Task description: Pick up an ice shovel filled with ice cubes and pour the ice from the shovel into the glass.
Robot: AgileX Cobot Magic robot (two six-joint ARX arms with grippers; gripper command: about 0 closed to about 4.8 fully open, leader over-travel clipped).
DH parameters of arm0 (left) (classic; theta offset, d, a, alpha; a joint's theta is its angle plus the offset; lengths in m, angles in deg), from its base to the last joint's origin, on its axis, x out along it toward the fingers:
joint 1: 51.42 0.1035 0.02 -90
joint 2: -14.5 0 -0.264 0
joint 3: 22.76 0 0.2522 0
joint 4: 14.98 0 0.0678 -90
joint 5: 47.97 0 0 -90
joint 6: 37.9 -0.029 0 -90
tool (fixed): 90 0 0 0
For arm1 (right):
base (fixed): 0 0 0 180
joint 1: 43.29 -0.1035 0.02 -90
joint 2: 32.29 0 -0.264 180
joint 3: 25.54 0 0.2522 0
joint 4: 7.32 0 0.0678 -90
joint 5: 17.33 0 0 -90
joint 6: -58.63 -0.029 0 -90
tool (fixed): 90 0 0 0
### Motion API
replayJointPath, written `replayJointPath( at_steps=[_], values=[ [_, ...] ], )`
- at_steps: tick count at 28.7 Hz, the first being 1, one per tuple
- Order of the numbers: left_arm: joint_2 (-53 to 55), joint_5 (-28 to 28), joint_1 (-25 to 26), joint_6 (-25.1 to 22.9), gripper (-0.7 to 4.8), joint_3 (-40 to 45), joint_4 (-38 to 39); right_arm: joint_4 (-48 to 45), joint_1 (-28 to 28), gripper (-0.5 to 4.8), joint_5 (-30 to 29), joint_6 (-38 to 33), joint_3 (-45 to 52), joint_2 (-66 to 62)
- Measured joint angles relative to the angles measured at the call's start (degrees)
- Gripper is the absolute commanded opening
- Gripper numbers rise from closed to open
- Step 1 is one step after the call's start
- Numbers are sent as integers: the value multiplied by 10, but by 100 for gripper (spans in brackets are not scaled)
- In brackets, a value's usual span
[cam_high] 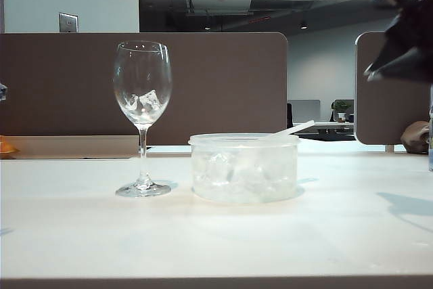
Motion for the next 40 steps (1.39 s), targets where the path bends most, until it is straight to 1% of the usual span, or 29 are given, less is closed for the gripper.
replayJointPath(
  at_steps=[2, 5, 8, 11, 18, 21, 28, 34, 40],
  values=[
    [0, 0, 0, 0, 30, 0, 0, 0, 0, -2, 0, 28, 6, 28],
    [0, 0, 0, 0, 30, 0, 0, -3, 0, -2, 0, 89, 12, 62],
    [0, 0, 0, 0, 30, 0, 0, -2, 0, -2, 0, 173, 29, 95],
    [0, 0, 0, 0, 30, 0, 0, -2, 0, -2, 0, 237, 51, 124],
    [0, 0, 0, 0, 30, 0, 0, -2, 0, -2, 18, 342, 119, 182],
    [0, 0, 0, 0, 30, 0, 0, 3, 0, -2, 28, 355, 155, 213],
    [0, 0, 0, 0, 30, 0, 0, 35, 2, -2, 50, 358, 224, 316],
    [0, 0, 0, 0, 30, 0, 0, 70, 8, -2, 66, 359, 224, 351],
    [0, 0, 0, 0, 30, 0, 0, 89, 47, -2, 68, 366, 224, 368]
  ],
)
